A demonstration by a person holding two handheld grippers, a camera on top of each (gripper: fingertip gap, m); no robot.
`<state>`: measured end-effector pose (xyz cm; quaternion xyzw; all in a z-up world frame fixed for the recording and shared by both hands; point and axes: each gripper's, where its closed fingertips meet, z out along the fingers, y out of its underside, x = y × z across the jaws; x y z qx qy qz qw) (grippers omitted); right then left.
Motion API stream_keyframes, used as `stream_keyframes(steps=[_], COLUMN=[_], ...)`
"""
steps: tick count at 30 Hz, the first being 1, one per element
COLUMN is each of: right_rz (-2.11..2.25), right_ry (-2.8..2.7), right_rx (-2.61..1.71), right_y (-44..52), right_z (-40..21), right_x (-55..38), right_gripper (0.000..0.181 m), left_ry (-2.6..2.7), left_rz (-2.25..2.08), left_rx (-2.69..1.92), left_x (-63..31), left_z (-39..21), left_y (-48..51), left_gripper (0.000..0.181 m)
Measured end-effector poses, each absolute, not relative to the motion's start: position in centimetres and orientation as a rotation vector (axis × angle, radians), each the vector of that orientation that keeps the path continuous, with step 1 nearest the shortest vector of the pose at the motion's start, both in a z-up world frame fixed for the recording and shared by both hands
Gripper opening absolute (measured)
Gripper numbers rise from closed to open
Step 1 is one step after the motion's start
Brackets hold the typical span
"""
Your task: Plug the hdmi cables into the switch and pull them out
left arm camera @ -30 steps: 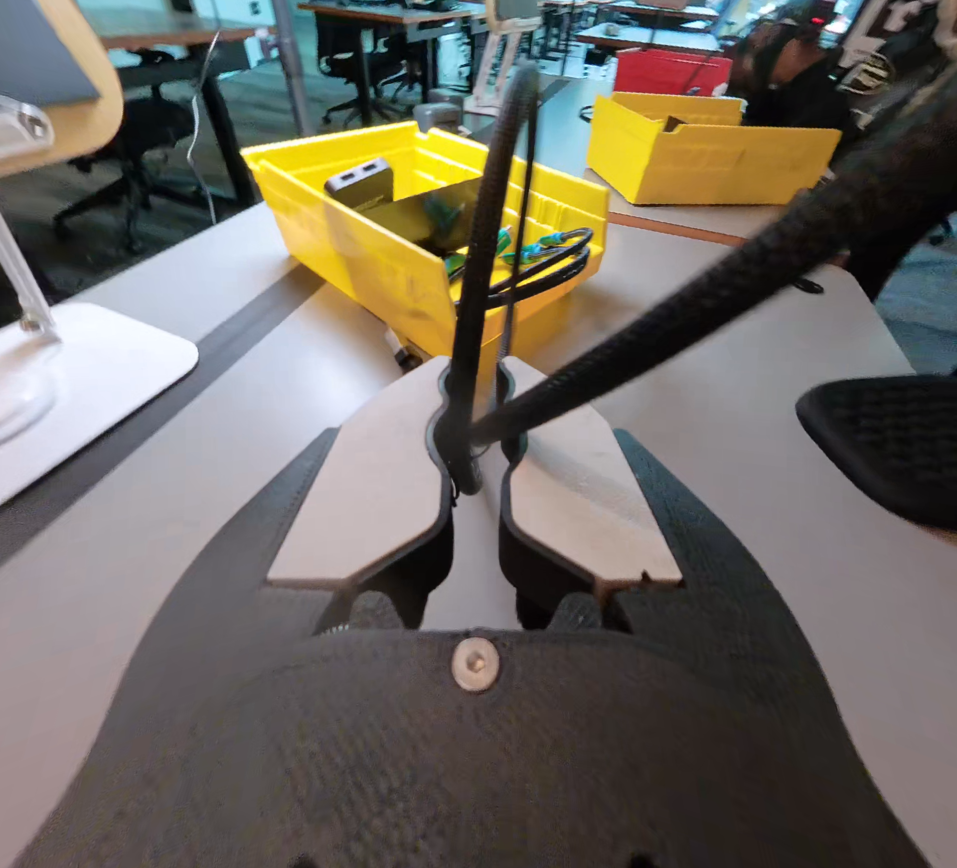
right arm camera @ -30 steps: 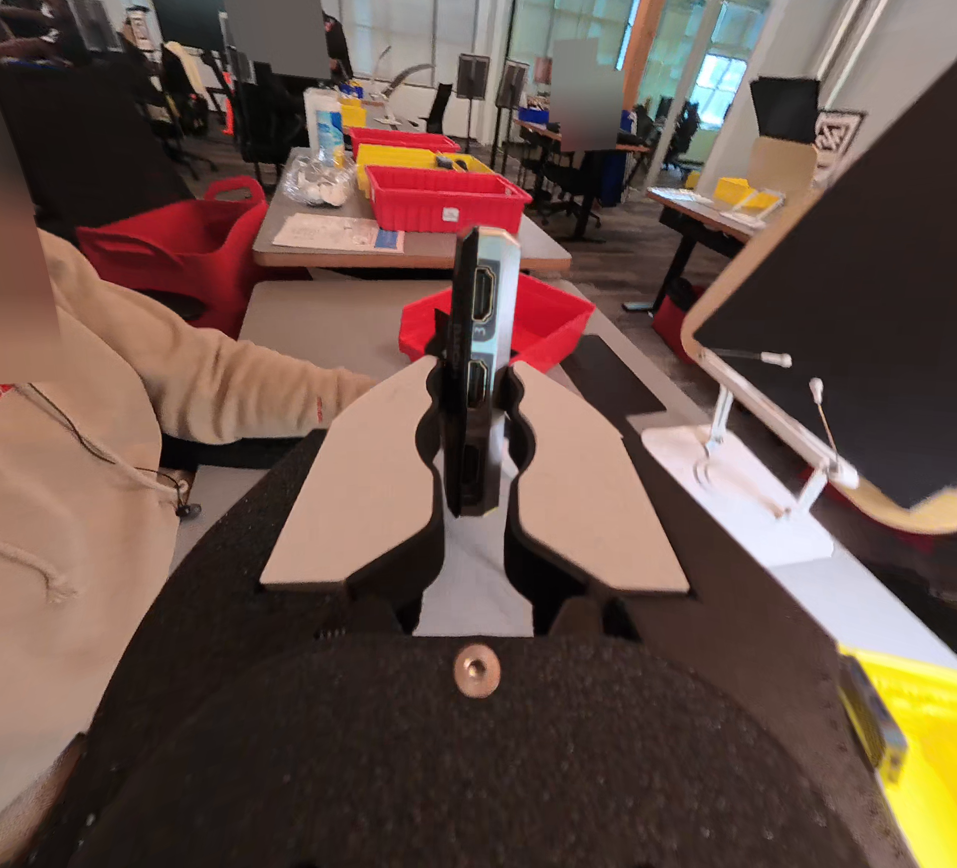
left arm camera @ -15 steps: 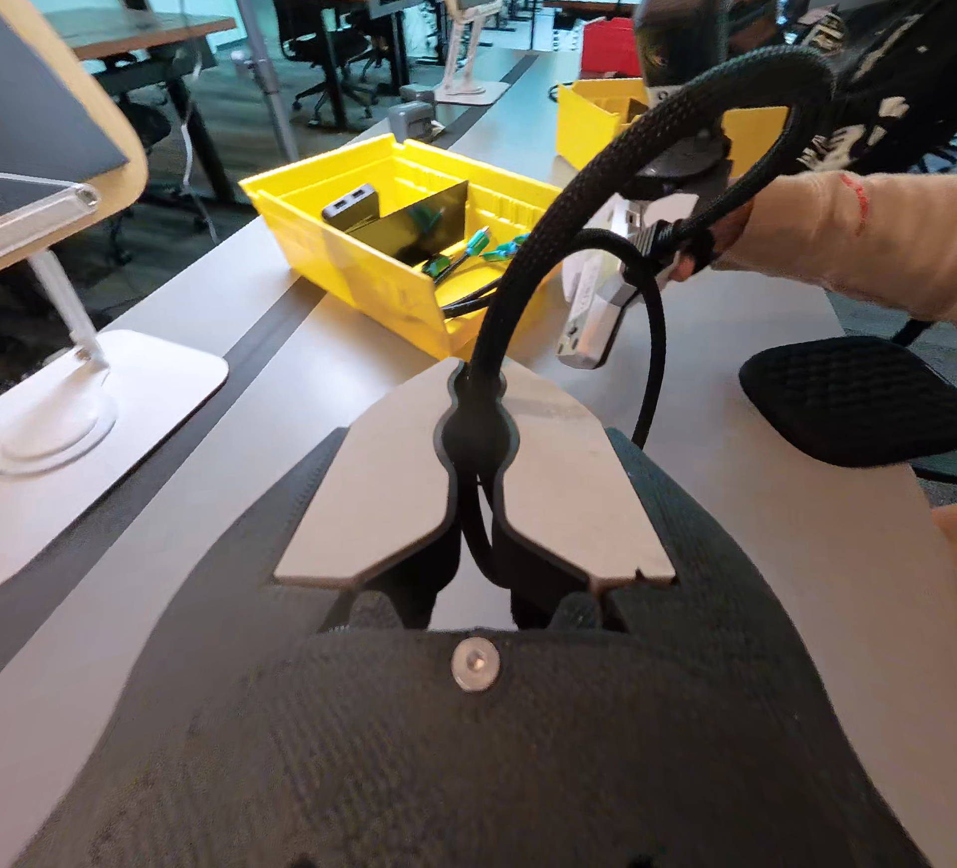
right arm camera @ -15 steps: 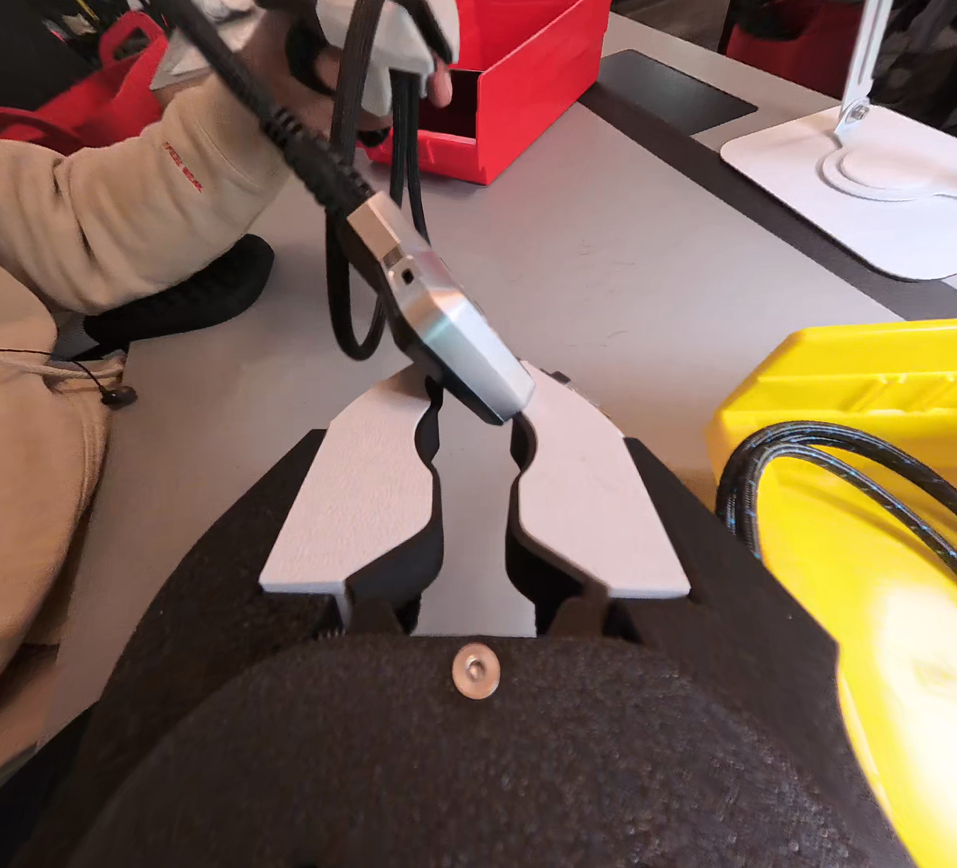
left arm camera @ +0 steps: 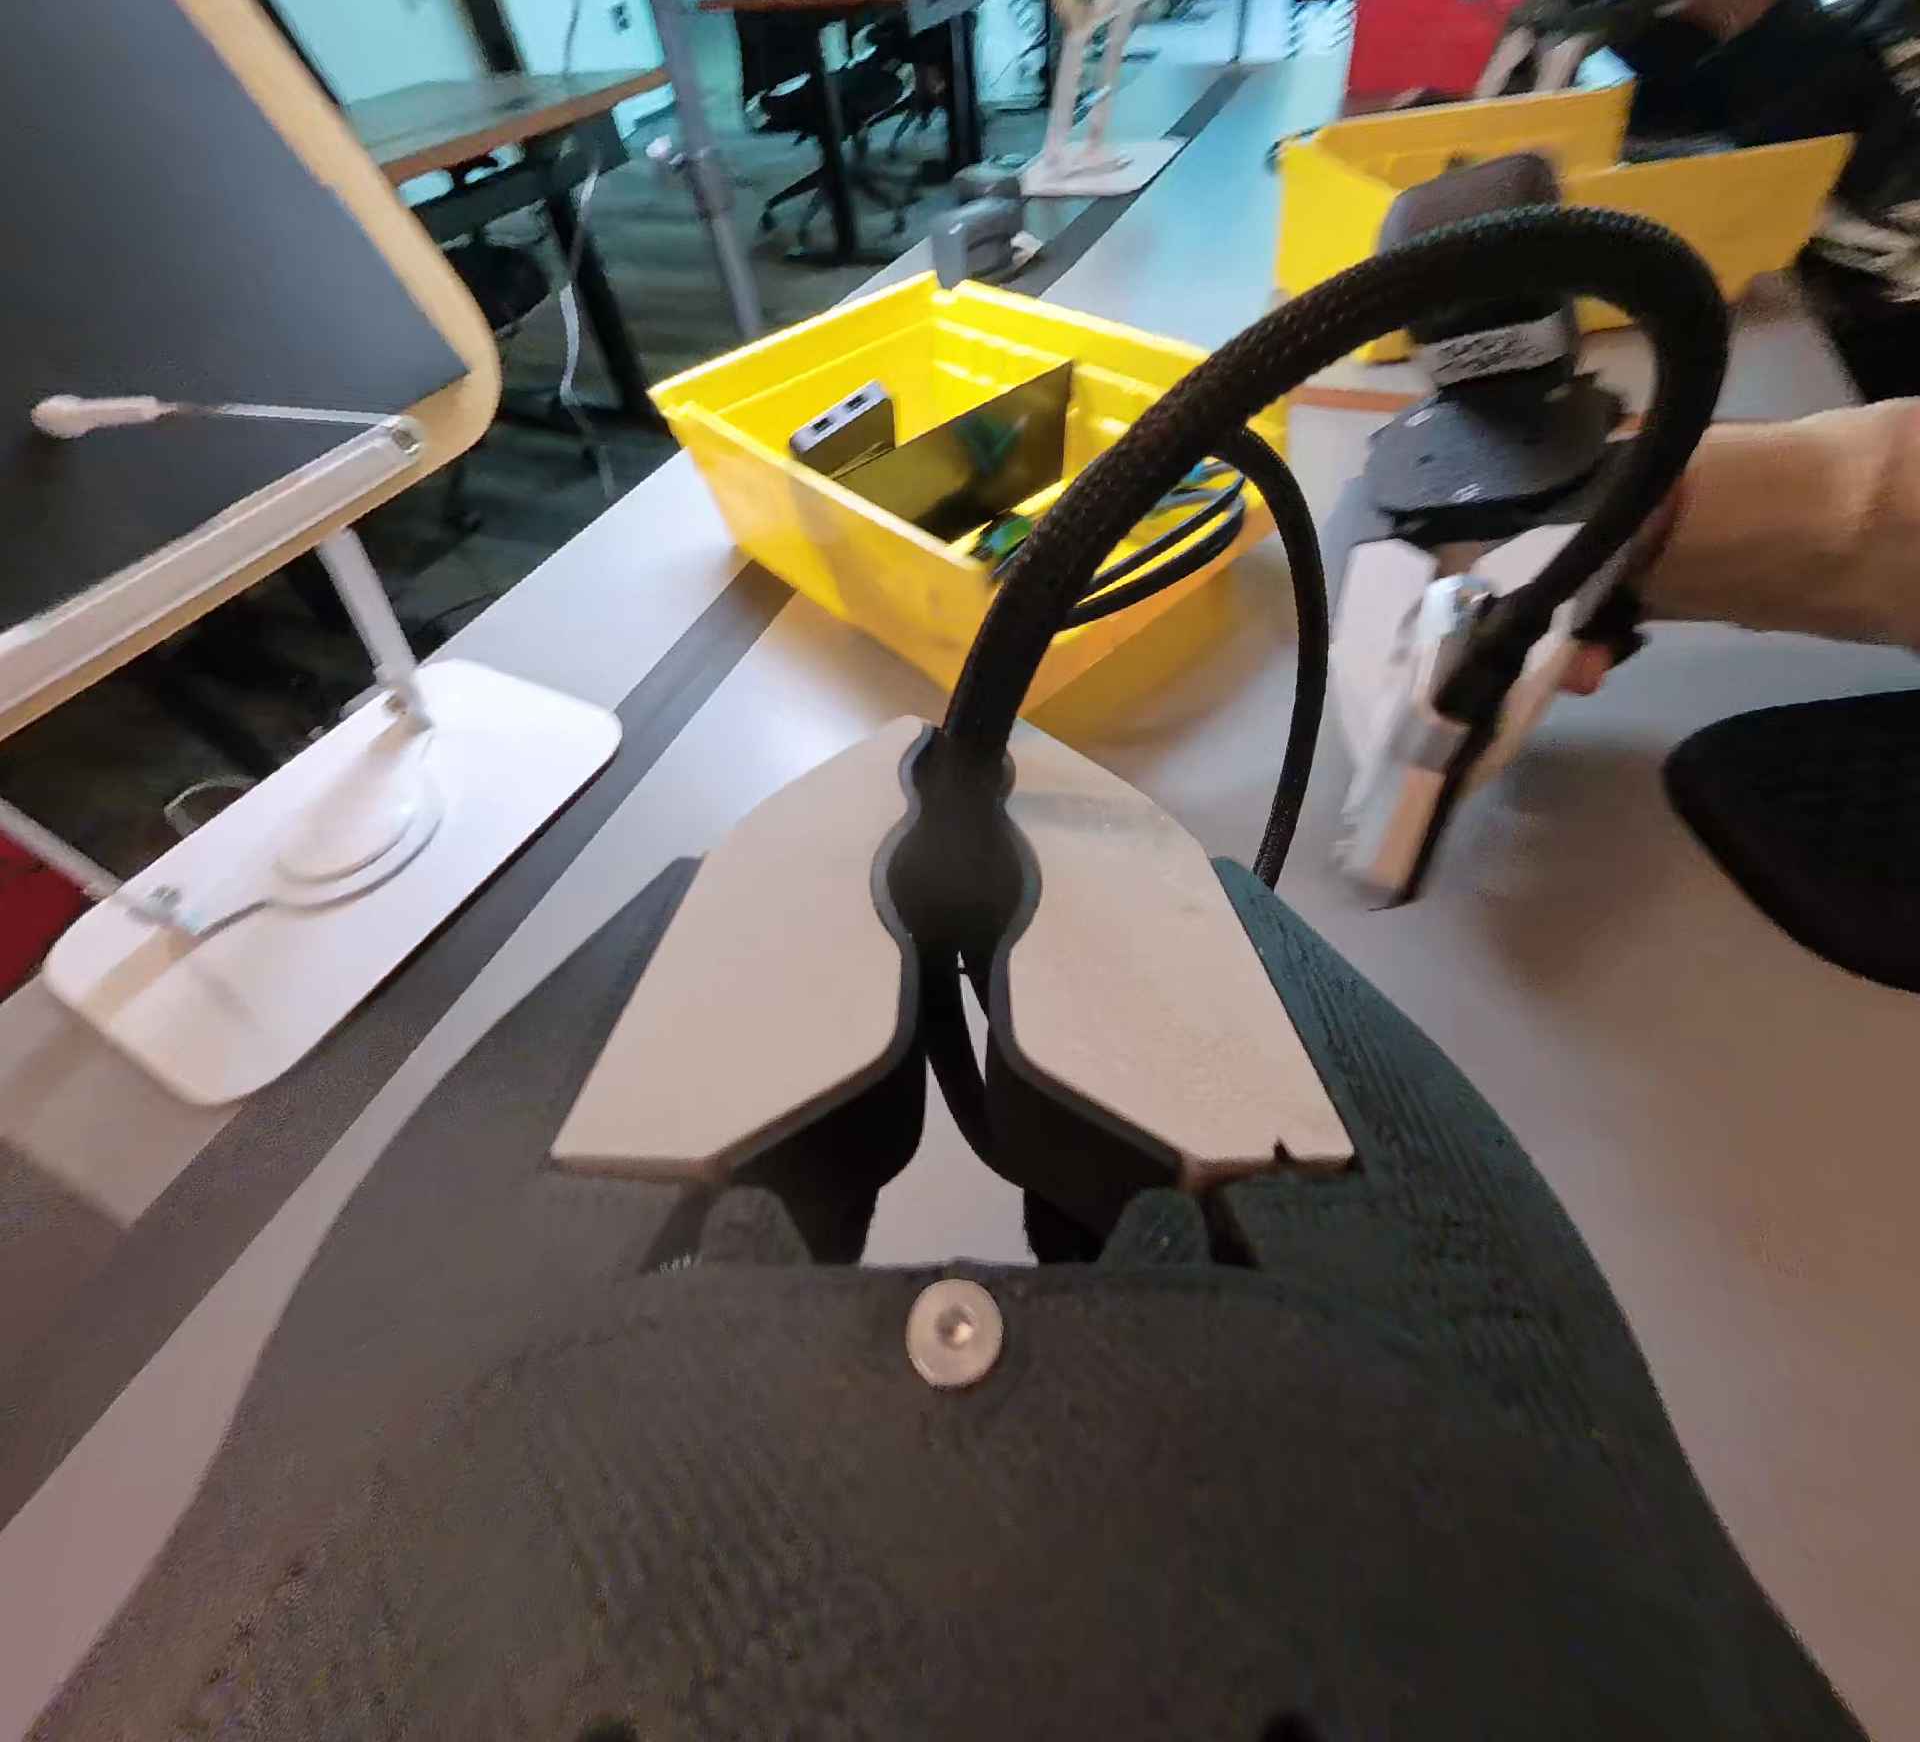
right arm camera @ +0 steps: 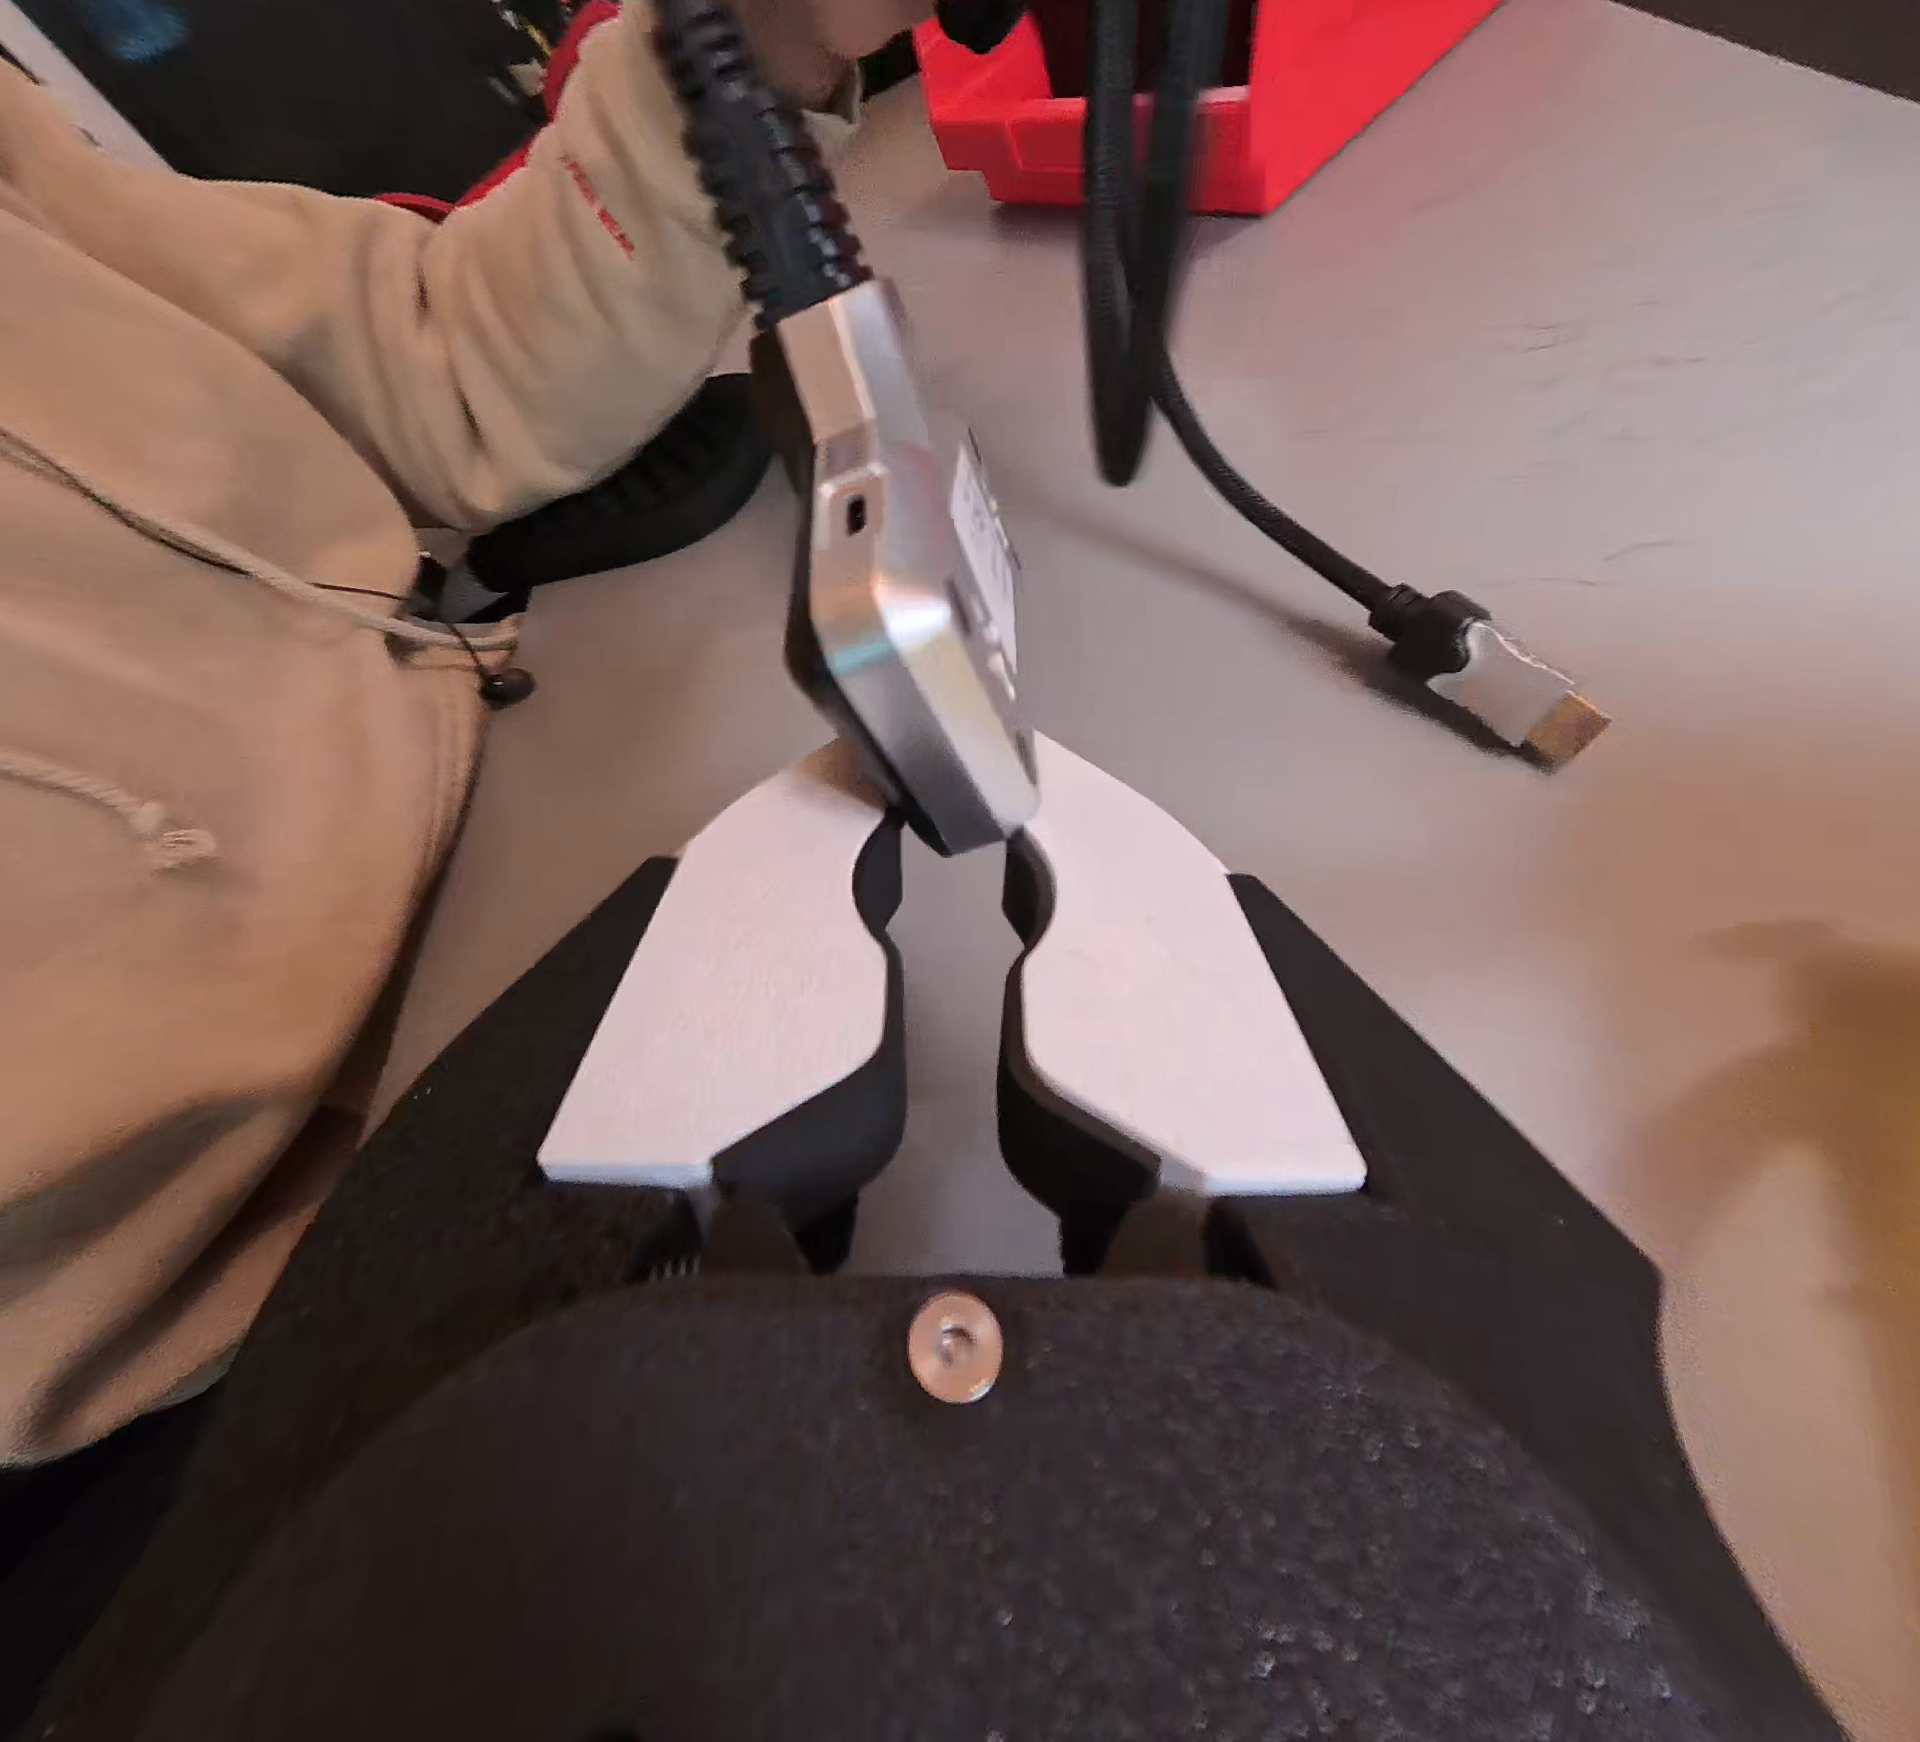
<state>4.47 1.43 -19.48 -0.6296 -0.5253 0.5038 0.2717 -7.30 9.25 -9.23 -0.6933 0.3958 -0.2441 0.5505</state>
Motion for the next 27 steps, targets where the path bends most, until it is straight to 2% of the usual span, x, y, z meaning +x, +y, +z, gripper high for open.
stream_keyframes(steps=[2, 8, 13, 17, 20, 24, 27], right_rz=[1.300, 0.991, 0.829, 0.877, 0.986, 1.051, 1.044], right_ry=[-1.376, -1.335, -1.327, -1.380, -1.360, -1.335, -1.340], right_rx=[-1.721, -1.781, -1.746, -1.648, -1.578, -1.532, -1.537], right_y=[2.2, 4.5, 5.1, 3.7, 2.8, 2.3, 2.3], right_z=[-20.0, -22.2, -22.4, -21.9, -20.7, -19.9, -19.8], right_x=[4.1, 4.1, 3.8, 2.6, 1.9, 1.9, 2.0], right_gripper=[0.011, 0.026, 0.054, 0.061, 0.061, 0.036, 0.036], left_ry=[0.976, 1.110, 1.142, 1.154, 1.160, 1.134, 1.130], left_rz=[-0.619, -0.639, -0.670, -0.681, -0.663, -0.693, -0.689], left_rx=[-1.632, -1.664, -1.683, -1.700, -1.729, -1.753, -1.761], left_x=[-6.3, -4.8, -4.0, -3.6, -3.6, -3.6, -3.7], left_z=[-9.3, -11.0, -11.9, -12.3, -12.9, -13.1, -13.2], left_y=[8.5, 7.2, 6.9, 6.7, 6.9, 7.0, 7.1], left_gripper=[0.007, 0.006, 0.006, 0.006, 0.007, 0.007, 0.006])
